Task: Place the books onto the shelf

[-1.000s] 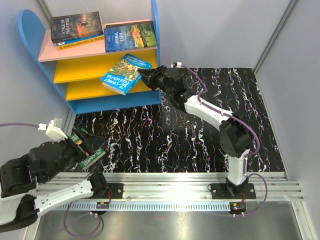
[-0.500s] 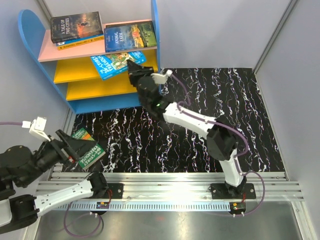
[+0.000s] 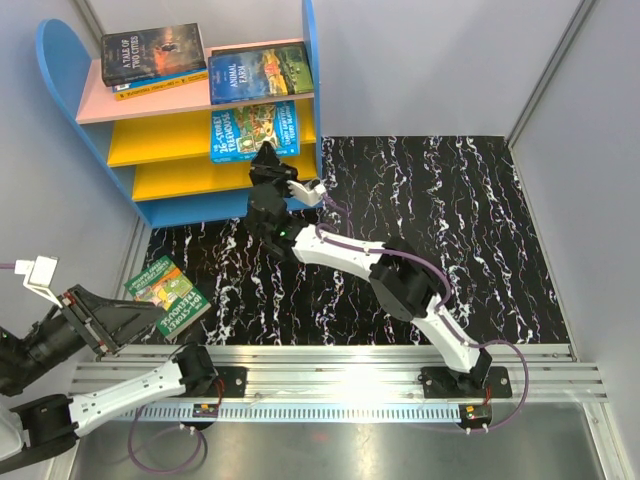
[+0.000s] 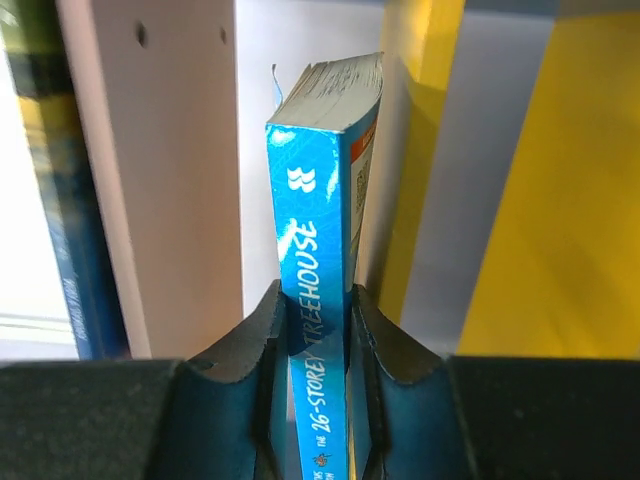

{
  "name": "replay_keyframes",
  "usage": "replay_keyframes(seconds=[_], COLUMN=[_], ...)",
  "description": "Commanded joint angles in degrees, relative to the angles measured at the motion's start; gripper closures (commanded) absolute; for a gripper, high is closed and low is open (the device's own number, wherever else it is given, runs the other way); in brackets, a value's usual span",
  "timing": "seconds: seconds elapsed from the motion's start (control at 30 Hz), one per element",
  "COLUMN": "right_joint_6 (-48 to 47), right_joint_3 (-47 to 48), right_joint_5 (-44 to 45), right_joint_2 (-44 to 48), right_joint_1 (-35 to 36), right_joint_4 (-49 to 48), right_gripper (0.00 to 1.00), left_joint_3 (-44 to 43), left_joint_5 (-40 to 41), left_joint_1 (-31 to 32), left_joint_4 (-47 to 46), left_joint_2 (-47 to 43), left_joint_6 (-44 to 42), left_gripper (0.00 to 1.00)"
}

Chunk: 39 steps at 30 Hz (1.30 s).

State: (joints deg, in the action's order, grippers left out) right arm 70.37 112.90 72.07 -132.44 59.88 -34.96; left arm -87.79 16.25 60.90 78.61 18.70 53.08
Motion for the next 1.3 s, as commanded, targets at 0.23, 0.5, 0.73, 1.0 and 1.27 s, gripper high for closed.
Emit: replay_keyframes(seconds=[0.23,0.5,0.73,1.0,1.27], right_joint_6=[-25.64,18.06,18.57,20.25,15.76], right_joint_3=[10.58,29.05,15.97,-0.21,-14.01], right_joint_5=[8.89,-17.24,-21.36,-30.30,-44.87], right_joint_2=[-3.18,-0.28,7.89,15.71,23.72], right_joint_1=[-1.07,-9.43,-11.01,-8.90,-11.79], right_joint_4=[-26.32,50.35,47.53,39.02,31.29], right_gripper=[0.84,0.31,0.08,0.06,0.00], left_joint_3=[-1.60,-0.28,1.30,2.63,7.45], left_joint_5=[-0.26,3.61,5.81,8.26,10.29], left_joint_1=[2.90,5.80,7.30,8.27,8.53], left_joint_4=[9.99,9.90,9.64,9.72,8.41], left_joint_2=[-1.82,-2.88,-4.72,-4.20,-2.09], left_joint_6=[-1.49,1.41,4.14,5.45,7.74], left_gripper=[0.01,0.01,0.01,0.01,0.01])
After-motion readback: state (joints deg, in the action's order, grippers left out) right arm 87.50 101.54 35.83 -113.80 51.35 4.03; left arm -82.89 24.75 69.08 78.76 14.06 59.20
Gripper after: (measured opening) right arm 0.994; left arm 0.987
